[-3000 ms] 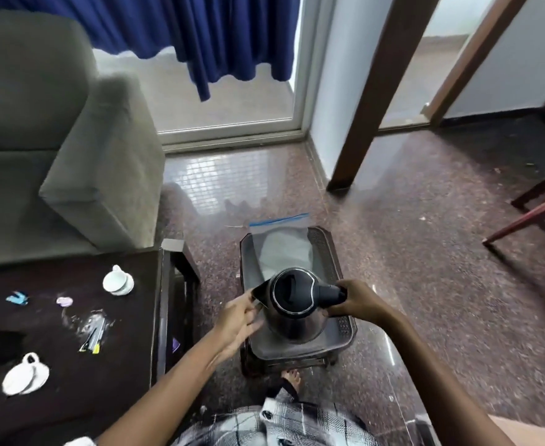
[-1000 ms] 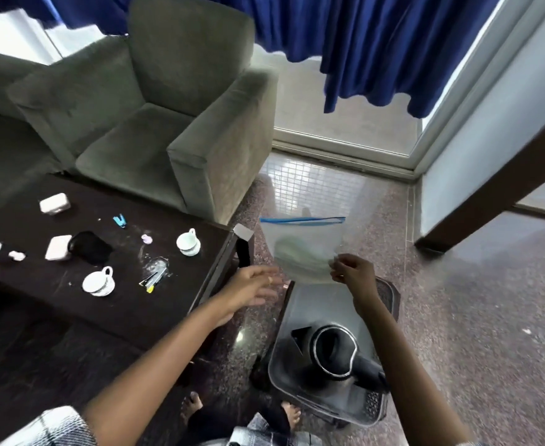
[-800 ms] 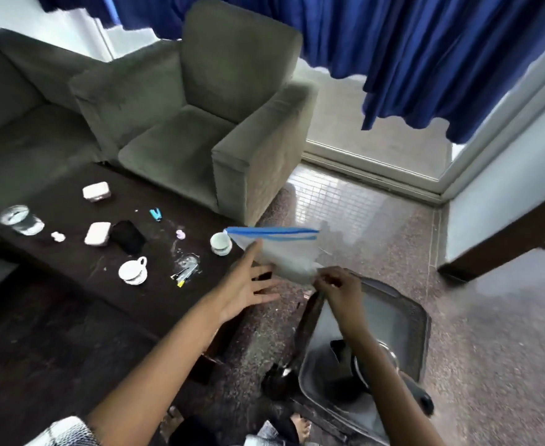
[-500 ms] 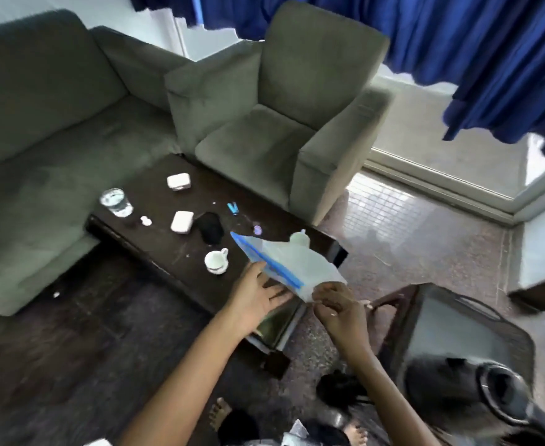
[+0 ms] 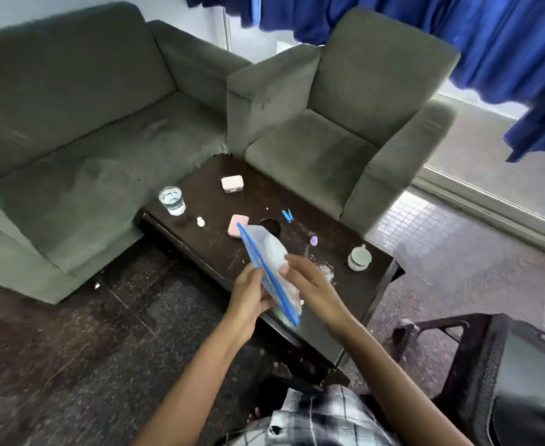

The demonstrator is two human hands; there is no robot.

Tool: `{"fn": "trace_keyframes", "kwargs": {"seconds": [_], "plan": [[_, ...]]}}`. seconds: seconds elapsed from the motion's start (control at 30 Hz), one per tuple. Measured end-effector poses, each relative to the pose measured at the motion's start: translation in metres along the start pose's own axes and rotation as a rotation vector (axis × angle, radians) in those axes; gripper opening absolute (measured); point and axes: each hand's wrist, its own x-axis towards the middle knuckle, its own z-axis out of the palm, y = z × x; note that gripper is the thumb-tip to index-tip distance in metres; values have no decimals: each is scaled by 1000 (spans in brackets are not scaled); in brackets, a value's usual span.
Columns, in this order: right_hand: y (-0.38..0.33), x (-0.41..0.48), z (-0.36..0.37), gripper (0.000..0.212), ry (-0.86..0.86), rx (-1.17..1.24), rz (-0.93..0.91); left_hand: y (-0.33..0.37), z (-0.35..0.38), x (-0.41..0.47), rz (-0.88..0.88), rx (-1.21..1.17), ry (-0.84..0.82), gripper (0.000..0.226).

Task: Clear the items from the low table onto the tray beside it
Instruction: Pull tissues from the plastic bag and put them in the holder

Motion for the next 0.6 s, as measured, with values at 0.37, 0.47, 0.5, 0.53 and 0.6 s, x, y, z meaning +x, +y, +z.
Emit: {"fn": "trace_keyframes", "kwargs": {"seconds": [0.37,0.47,0.5,0.53,0.6], "plan": [[-37,139,78,31,-96,-178,-35,66,-63,102,75,247,57,66],[-47,182,82,23,-31,-206,-51,93,-80,137,14,319,70,57],[-50,196,83,22,-12,-213,-44,100,-86,150,-7,320,68,47],[-53,209,84,22,1,-232,-48,108,-92,163,-26,325,74,39],[-58,231,84,21,43,-308,-35,119,-103,190,-47,352,115,30]]}}
